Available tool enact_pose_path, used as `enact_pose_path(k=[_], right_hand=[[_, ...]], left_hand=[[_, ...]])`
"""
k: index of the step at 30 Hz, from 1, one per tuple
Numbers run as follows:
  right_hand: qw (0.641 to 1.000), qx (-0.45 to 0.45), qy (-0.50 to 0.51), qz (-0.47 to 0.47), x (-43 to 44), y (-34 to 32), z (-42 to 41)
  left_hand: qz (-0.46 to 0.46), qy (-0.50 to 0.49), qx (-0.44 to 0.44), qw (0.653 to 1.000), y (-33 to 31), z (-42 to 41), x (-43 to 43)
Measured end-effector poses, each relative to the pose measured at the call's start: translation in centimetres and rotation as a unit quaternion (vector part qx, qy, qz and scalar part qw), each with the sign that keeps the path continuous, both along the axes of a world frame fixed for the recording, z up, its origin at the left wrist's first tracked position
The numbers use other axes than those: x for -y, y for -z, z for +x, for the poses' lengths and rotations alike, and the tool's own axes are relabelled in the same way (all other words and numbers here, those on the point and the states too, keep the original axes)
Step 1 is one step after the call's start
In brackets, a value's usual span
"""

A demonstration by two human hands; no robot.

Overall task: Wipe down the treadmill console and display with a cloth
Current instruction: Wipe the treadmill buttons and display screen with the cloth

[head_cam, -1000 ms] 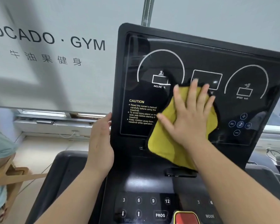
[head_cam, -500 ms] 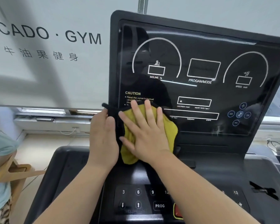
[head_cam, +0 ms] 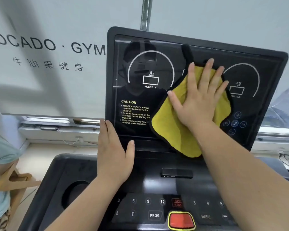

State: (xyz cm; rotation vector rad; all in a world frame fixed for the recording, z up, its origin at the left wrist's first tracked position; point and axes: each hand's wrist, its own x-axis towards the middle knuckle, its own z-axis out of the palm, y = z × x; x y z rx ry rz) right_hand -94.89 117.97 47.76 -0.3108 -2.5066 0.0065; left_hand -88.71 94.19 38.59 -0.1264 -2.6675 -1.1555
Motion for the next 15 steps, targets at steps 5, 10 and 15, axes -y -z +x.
enact_pose_path(k=[5, 10, 15], right_hand=[[0.988, 0.020, -0.107, 0.111, 4.2, 0.9, -0.4], [0.961, 0.041, -0.216, 0.169, 3.1, 7.5, 3.4], [0.956, 0.044, -0.226, 0.183, -2.7, 9.8, 5.9]], left_hand=[[0.011, -0.027, -0.027, 0.999, 0.8, 0.4, -1.1], [-0.025, -0.002, -0.129, 0.991, 0.9, 0.6, -3.1], [-0.092, 0.049, -0.128, 0.986, -0.1, -0.1, -6.5]])
